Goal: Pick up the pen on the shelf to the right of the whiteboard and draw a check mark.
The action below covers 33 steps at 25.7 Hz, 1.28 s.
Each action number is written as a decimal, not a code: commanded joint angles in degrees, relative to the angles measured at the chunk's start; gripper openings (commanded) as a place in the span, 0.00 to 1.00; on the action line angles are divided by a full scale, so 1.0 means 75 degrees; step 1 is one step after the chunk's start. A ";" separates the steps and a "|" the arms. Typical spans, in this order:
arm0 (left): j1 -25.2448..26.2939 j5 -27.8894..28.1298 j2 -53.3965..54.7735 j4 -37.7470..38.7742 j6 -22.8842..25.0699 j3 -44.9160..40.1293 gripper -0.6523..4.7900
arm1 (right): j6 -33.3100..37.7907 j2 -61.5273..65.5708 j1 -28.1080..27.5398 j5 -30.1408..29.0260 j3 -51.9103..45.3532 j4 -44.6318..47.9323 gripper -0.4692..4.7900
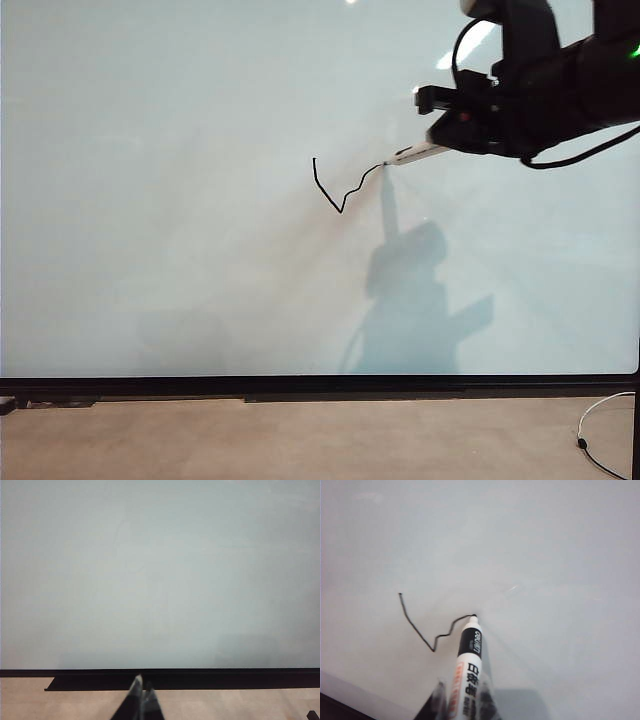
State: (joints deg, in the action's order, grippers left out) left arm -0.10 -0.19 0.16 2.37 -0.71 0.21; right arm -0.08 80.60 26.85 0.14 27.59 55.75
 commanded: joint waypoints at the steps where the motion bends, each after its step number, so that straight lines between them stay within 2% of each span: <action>1: 0.0000 0.0000 0.0003 -0.0096 0.0035 0.0023 0.11 | -0.0085 -0.0245 -0.0041 0.0175 -0.0108 0.0023 0.08; 17: 0.0000 0.0000 0.0003 -0.0099 0.0035 0.0023 0.11 | -0.0143 -0.0458 -0.0096 -0.0064 -0.0061 -0.0312 0.08; 33: 0.0000 0.0000 0.0003 -0.0096 0.0035 0.0020 0.11 | -0.0198 -0.0478 -0.0533 -0.0038 0.0245 -0.0373 0.08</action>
State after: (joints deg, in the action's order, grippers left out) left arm -0.10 -0.19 0.16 2.37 -0.71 0.21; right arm -1.39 77.38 23.62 -1.93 28.88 51.03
